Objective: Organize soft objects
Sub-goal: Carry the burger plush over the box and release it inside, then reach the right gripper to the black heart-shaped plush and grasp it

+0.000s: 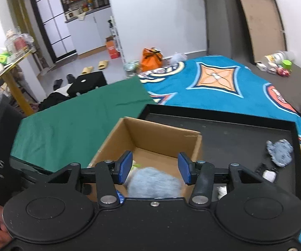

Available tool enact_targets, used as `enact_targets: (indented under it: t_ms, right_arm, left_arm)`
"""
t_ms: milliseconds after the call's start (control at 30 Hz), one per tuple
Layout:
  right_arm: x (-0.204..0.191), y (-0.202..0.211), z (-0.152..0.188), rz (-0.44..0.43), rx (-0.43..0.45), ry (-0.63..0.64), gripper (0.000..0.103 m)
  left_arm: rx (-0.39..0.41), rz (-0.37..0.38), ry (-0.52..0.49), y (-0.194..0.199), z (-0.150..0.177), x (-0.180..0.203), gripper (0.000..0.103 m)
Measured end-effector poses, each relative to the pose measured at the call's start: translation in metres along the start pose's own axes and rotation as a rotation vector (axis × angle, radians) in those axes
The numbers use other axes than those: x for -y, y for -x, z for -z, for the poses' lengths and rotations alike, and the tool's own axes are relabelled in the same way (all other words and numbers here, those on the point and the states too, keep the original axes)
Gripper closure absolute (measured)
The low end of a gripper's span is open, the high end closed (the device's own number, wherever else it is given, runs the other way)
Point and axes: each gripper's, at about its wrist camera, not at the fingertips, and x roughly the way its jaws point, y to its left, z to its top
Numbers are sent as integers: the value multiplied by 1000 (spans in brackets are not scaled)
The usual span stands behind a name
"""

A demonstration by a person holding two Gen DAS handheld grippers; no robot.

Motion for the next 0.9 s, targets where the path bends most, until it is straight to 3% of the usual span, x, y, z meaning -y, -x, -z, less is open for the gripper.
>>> enact_targets:
  t_ms: [267,367,433,500,900]
  right_arm:
    - [40,13,14,85,5,-36,47]
    - [57,14,19,114,3,-61,38]
    - [67,14,23,140,0,-76,25]
    - [77,15,26,162,2,-92,20]
    - [125,8,44,209,-10,-170,20]
  left_arm:
    - [84,-33,59,17,1,-4,41]
    - [126,-47,68,24,2,-2,32]
    - [151,-50,72,27,2,1,28]
    - [173,-37,72,31,3,3,24]
    - [173,-130,44,34,1,17,19]
